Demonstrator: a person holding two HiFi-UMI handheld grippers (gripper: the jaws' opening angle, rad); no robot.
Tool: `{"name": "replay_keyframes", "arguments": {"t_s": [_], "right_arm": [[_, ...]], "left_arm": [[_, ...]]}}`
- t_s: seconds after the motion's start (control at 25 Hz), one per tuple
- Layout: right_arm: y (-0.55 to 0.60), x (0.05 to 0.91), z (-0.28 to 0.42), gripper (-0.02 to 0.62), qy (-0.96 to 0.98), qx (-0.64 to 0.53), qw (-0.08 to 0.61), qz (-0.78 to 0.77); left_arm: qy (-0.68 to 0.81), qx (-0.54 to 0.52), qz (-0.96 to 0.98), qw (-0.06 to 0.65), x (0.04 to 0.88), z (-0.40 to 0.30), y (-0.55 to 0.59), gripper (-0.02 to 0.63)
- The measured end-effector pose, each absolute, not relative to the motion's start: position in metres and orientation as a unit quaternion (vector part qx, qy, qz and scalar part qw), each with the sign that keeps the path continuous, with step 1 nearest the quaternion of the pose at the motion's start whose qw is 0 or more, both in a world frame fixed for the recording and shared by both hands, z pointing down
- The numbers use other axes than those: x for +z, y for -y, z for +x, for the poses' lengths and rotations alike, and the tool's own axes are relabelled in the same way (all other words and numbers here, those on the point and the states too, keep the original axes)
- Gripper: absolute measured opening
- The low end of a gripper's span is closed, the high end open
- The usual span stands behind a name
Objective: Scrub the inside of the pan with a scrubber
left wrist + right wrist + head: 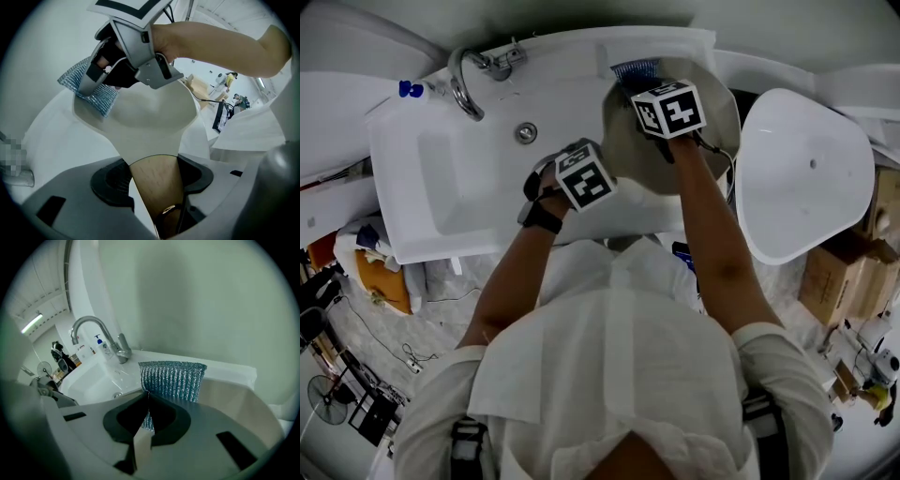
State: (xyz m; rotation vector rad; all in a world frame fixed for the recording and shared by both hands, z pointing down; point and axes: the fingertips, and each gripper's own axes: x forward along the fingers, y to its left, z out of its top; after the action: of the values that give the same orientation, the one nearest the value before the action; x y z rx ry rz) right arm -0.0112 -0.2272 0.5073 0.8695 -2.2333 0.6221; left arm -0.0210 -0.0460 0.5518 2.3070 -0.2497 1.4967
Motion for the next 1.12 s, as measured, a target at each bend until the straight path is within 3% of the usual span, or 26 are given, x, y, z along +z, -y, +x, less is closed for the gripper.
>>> {"name": "replay_keyframes", "arguments": {"t_s": [0.2, 0.4, 0.8, 1.04, 1.12], "right_arm": [[0.176, 0.515, -0.034, 0.017, 0.870, 0.284, 0.316, 0.252], [0.115, 0.529, -0.029, 0.017, 0.855, 0.345, 0.359, 0.146], [0.043, 0.556, 0.036, 0.017, 0.772, 0.377, 0.512, 0.021], [0.046, 0.576, 0.110, 0.017, 0.674, 0.292, 0.678, 0.012], [0.048, 0.577, 0.113, 0.017, 0.665, 0.286, 0.690, 0.008]], "left_arm": [[0.087, 0.532, 0.821, 0.187, 0.552, -0.020, 0.045, 0.275], [0.084, 0.533, 0.820, 0.190, 0.552, -0.022, 0.042, 0.276], [0.093, 0.533, 0.819, 0.193, 0.551, -0.026, 0.049, 0.275], [0.098, 0.532, 0.818, 0.195, 0.551, -0.026, 0.049, 0.275], [0.100, 0.530, 0.819, 0.195, 0.550, -0.024, 0.050, 0.275]]}}
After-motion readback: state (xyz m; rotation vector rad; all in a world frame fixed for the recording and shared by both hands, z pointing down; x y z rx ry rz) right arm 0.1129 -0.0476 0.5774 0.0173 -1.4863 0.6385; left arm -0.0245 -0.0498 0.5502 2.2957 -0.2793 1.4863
